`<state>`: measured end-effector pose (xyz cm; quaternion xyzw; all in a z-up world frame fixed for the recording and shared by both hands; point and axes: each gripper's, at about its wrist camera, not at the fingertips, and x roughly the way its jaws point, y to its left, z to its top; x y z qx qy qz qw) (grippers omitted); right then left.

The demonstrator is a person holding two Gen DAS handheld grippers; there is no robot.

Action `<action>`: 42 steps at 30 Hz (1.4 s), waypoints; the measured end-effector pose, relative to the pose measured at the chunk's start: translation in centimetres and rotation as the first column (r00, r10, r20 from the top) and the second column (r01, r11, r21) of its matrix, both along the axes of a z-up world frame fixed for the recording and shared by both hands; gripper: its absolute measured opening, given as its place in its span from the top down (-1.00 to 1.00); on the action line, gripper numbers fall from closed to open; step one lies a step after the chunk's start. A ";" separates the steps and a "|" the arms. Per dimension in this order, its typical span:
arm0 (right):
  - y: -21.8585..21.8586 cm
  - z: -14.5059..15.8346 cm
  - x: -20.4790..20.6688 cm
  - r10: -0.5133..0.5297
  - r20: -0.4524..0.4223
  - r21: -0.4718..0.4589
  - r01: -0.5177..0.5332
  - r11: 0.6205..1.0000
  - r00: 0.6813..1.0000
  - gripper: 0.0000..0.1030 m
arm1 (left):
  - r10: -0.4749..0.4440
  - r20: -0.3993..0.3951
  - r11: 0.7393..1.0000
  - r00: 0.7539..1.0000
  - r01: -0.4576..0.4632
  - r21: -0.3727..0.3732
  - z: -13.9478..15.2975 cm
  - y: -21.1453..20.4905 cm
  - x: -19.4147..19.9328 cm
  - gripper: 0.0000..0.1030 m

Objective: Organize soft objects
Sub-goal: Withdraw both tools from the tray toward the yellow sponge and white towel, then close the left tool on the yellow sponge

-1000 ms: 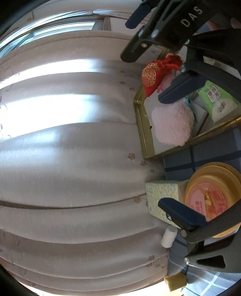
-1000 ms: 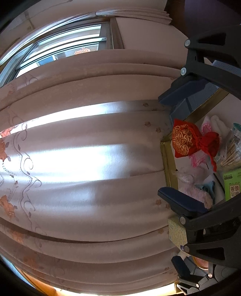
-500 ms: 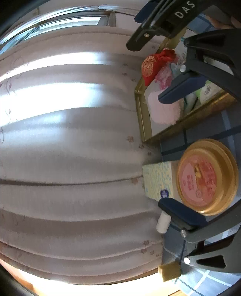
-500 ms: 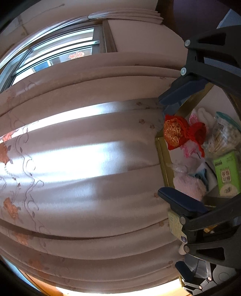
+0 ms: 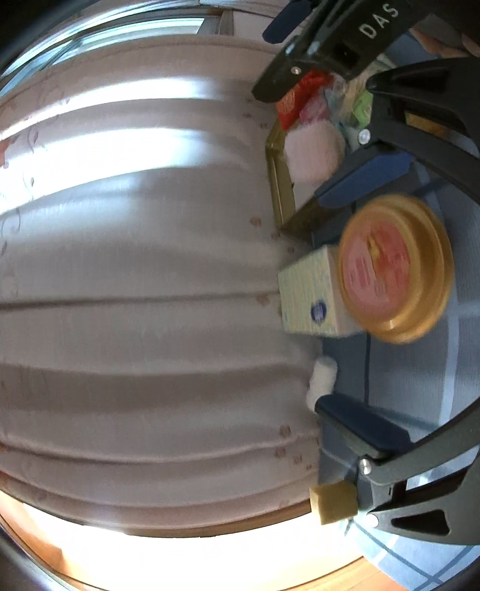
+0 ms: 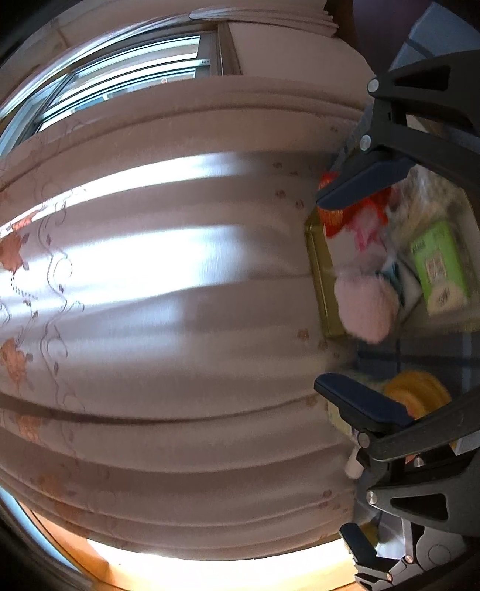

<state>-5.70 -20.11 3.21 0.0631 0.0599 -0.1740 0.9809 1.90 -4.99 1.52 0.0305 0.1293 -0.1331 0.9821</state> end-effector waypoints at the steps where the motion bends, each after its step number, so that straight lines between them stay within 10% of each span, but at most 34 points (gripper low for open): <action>1: 0.6 0.0 0.2 0.007 -0.002 0.001 -0.007 1.000 1.000 -0.78 | 0.010 -0.003 1.000 1.000 -0.010 -0.008 0.0 0.8 0.2 -0.99; 42: 16.3 -1.2 10.1 0.273 -0.160 0.005 -0.276 0.961 0.948 -0.78 | 0.312 -0.117 0.949 0.943 -0.304 0.077 -1.1 17.6 6.8 -0.99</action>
